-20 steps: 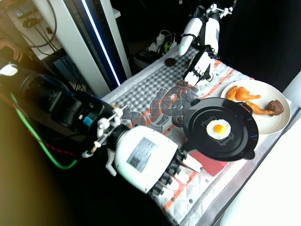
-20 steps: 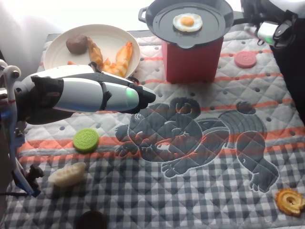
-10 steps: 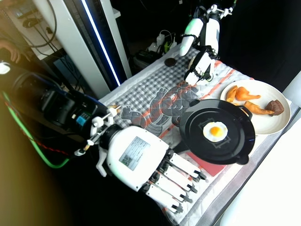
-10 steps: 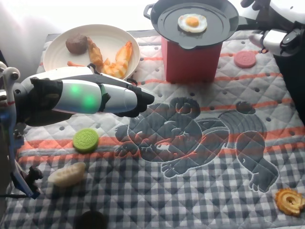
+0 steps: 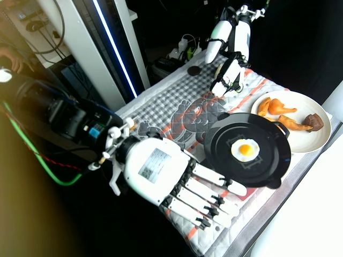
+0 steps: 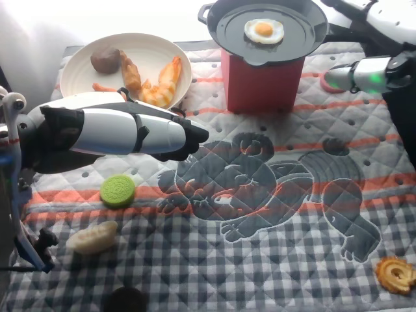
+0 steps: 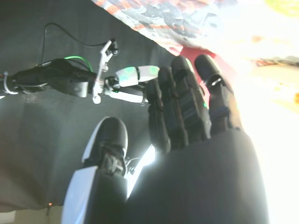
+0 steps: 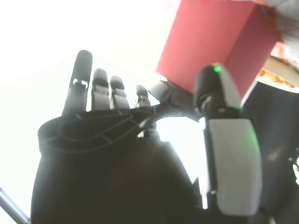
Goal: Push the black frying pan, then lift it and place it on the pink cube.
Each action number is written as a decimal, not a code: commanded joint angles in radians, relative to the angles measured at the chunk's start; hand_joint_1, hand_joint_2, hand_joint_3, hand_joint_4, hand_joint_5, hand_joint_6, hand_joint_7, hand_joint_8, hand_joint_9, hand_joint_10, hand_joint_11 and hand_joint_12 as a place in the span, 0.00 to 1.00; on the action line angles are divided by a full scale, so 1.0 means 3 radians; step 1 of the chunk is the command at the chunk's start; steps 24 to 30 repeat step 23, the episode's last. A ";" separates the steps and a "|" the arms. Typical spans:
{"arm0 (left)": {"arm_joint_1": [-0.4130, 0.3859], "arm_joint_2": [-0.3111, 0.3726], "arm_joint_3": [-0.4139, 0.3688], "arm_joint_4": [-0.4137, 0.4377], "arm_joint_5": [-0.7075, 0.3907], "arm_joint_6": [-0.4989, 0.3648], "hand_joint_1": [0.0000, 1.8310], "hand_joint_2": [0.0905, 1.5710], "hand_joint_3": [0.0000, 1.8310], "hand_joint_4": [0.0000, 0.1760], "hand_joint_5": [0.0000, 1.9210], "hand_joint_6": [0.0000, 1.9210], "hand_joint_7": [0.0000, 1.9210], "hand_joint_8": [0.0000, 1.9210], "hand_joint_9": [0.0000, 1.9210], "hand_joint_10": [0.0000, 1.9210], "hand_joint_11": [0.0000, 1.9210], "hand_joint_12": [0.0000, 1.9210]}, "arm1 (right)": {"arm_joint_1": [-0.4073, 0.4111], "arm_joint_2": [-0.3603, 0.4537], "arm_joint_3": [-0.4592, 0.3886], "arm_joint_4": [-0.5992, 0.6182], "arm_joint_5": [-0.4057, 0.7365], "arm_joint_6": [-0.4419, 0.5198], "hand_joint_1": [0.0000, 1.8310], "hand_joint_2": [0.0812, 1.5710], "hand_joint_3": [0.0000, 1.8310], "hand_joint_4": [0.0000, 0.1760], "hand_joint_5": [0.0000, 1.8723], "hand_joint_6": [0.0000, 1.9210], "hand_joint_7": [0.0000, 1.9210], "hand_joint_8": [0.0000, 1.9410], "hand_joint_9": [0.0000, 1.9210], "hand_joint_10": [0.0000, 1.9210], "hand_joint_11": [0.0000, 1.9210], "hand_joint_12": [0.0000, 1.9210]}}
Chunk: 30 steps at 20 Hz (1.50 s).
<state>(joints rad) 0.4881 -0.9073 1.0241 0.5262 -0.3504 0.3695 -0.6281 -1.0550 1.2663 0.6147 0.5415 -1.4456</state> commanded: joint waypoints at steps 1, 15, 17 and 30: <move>-0.0017 0.0027 -0.0002 -0.0103 -0.0313 -0.0026 0.18 0.85 0.00 0.01 0.27 0.00 0.27 0.00 0.26 0.00 0.00 0.50 | 0.0029 0.0080 -0.0062 -0.0071 0.0456 -0.0068 0.33 0.63 0.00 0.40 0.00 0.00 0.00 0.00 0.00 0.00 0.00 0.01; 0.0179 0.0454 -0.0244 -0.0678 -0.0313 -0.0026 0.25 0.83 0.00 0.00 0.23 0.00 0.21 0.00 0.22 0.00 0.00 0.53 | -0.0562 0.1462 -0.1523 -0.0881 0.2082 0.0380 0.28 0.67 0.01 0.93 0.00 0.00 0.00 0.00 0.00 0.00 0.00 0.00; 0.0240 0.0518 -0.0243 -0.0875 -0.0313 -0.0026 0.22 0.82 0.00 0.00 0.13 0.00 0.15 0.00 0.17 0.00 0.00 0.49 | -0.0734 0.1521 -0.1583 -0.0943 0.2345 0.0571 0.28 0.65 0.00 0.76 0.00 0.00 0.00 0.00 0.00 0.00 0.00 0.00; 0.0370 0.0633 -0.0237 -0.1245 -0.0313 -0.0026 0.19 0.83 0.00 0.00 0.00 0.00 0.00 0.00 0.00 0.00 0.00 0.00 | -0.1147 0.1648 -0.1749 -0.1007 0.3027 0.0820 0.26 0.67 0.01 0.55 0.00 0.00 0.00 0.00 0.00 0.00 0.00 0.00</move>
